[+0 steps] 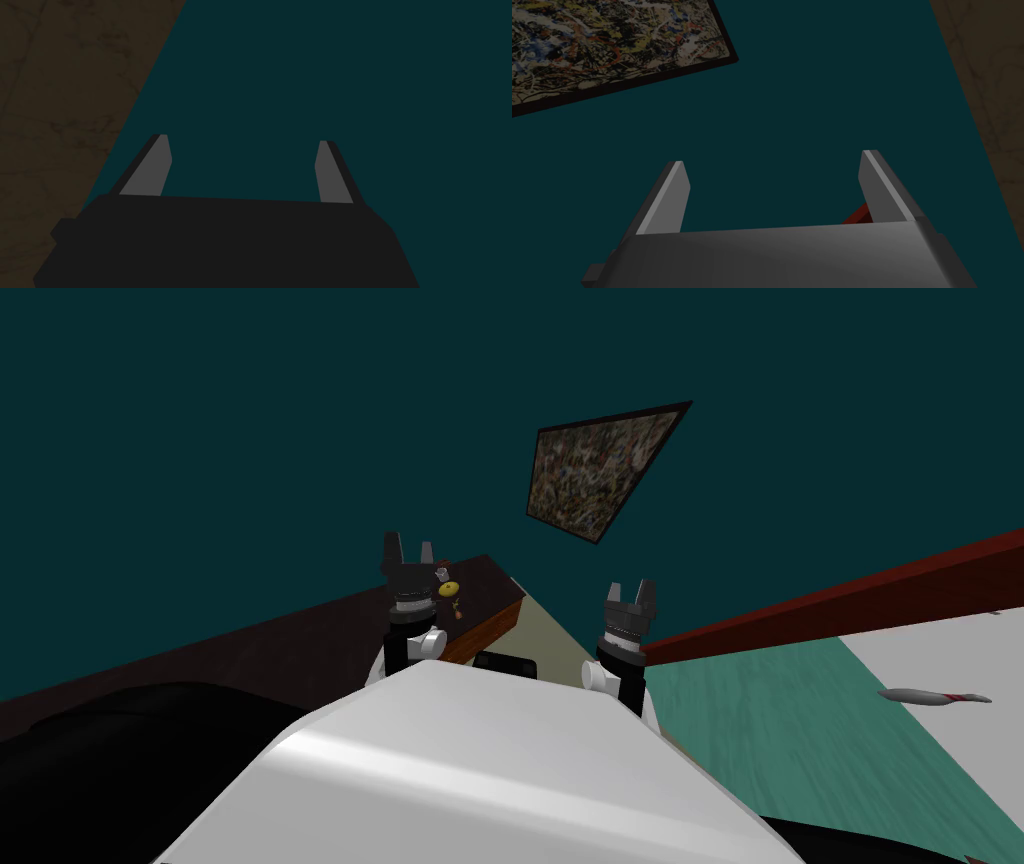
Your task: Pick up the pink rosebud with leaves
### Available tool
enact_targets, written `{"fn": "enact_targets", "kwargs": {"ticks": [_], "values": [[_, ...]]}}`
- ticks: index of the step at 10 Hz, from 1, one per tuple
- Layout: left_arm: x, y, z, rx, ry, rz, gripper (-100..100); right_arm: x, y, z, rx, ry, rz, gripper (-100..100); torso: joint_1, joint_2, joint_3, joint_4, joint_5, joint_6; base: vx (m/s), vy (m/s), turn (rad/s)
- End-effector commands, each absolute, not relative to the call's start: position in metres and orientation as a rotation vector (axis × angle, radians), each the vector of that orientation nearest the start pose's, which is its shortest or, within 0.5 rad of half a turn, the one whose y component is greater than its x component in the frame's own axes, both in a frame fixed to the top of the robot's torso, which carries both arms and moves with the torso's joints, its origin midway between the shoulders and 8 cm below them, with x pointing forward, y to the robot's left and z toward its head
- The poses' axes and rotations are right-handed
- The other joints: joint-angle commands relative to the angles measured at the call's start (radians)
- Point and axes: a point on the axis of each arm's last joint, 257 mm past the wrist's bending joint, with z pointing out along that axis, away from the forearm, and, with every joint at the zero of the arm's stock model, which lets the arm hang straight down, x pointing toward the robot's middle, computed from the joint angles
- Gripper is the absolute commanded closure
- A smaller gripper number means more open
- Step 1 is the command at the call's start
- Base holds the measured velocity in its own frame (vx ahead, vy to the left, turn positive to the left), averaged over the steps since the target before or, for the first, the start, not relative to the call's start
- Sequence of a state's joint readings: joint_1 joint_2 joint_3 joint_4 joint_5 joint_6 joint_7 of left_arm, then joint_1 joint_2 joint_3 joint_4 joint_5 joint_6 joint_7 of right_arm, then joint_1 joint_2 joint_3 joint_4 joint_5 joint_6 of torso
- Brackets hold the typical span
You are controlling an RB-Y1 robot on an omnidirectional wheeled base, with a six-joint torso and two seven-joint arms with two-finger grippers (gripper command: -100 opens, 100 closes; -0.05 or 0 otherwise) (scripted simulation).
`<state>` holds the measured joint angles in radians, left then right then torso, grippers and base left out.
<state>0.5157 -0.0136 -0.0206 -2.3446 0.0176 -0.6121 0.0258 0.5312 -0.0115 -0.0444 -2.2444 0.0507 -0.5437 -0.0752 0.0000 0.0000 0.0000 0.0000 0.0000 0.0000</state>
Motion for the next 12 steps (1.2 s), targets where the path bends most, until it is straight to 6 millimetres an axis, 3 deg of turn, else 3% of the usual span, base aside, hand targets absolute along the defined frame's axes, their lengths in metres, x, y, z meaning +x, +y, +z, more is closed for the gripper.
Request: {"fn": "enact_targets", "kwargs": {"ticks": [1,5,9,12], "values": [[0.321,0.267,0.056,-0.561,0.527,-1.39,-100,0.339,-0.29,0.007,0.656,0.646,1.283,0,0.0,0.0,0.0,0.0,0.0,0.0,-0.048,0.029,-0.003],[0.353,0.259,0.022,-0.603,0.649,-1.388,-100,0.339,-0.29,0.007,0.656,0.646,1.283,0,0.005,0.006,0.003,0.001,0.001,0.0,-0.084,0.063,-0.023],[0.398,0.252,-0.035,-0.684,0.818,-1.363,-100,0.339,-0.29,0.007,0.656,0.646,1.283,0,0.004,0.004,0.003,0.001,0.001,0.0,-0.071,0.06,-0.051],[0.411,0.252,-0.057,-0.717,0.875,-1.347,-100,0.339,-0.29,0.007,0.656,0.646,1.283,0,0.004,0.003,0.002,0.001,0.001,0.0,-0.04,0.041,-0.033]]}}
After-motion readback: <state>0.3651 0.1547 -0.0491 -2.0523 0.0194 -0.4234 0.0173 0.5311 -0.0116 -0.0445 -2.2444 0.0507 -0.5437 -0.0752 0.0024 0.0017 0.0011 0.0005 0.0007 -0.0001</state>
